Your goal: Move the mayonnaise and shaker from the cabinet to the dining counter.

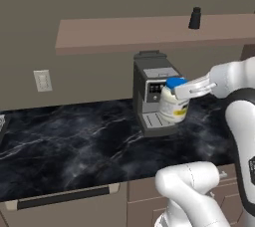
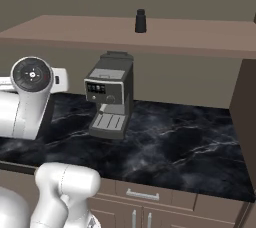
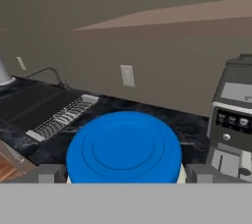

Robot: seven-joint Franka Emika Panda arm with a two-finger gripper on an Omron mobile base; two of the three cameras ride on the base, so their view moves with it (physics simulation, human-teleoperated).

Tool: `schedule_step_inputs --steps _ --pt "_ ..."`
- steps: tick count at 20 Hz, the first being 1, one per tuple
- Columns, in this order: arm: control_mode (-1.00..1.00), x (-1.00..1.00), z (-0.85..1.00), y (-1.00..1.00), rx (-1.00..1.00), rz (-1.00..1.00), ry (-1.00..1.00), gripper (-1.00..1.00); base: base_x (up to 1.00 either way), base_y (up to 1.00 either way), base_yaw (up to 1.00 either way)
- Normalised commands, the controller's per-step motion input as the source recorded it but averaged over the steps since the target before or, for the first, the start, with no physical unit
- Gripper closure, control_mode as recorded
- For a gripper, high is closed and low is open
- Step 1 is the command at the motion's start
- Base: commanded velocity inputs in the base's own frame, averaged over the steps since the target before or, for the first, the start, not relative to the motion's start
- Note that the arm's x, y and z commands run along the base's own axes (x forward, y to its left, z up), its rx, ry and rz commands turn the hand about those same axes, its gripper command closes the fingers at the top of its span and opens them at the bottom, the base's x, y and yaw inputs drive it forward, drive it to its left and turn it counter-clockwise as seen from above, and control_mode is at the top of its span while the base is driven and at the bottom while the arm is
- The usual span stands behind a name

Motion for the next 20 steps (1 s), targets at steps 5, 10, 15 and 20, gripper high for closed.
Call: schedule_step_inputs --steps 5,10,15,20 --pt "-1.00 0.19 0.00 0.00 0.00 0.00 0.01 1.00 0.00 0.00 0.00" --pt "-1.00 0.11 0.00 0.00 0.00 0.00 0.03 1.00 0.00 0.00 0.00" --pt "1.00 0.01 0.00 0.00 0.00 0.00 0.03 1.00 0.00 0.00 0.00" --pt "1.00 0.00 0.00 0.00 0.00 0.00 0.00 1.00 -0.20 0.16 0.02"
